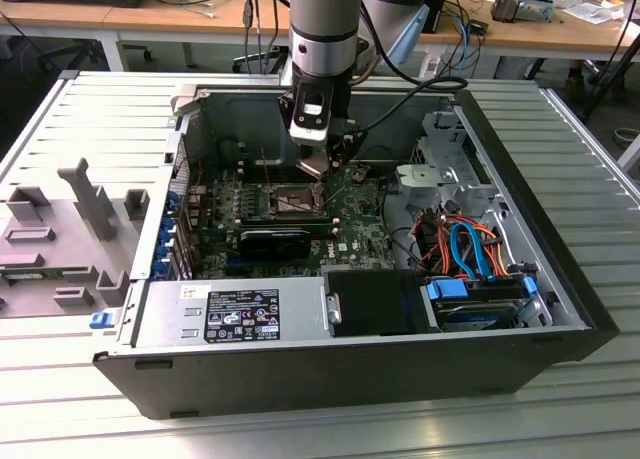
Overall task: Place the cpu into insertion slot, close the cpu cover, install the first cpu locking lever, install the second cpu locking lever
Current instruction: 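Place the cpu into insertion slot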
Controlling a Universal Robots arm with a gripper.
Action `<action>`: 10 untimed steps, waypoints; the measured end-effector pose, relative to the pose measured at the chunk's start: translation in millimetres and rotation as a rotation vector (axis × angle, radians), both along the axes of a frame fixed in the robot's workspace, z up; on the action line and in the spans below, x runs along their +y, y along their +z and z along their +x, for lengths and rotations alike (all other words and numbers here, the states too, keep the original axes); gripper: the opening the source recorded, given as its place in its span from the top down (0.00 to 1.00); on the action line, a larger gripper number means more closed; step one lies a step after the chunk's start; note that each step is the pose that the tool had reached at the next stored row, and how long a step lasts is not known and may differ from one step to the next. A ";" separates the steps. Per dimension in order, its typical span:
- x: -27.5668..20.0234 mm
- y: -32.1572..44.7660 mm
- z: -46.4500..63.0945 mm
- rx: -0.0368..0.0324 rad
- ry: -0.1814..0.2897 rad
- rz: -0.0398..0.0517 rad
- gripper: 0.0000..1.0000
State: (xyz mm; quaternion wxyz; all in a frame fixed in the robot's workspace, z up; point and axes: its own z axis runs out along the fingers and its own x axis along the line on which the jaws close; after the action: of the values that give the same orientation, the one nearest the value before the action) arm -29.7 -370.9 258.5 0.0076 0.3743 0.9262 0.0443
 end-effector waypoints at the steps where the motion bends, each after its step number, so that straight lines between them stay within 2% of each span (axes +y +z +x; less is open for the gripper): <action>1: 0.0 0.0 0.0 0.0000 -0.001 0.0000 0.45; 10: 0.0 0.0 0.0 0.0000 -0.006 0.0000 0.45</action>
State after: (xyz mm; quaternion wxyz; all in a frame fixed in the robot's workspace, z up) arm -29.7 -370.8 258.4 0.0077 0.3770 0.9251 0.0443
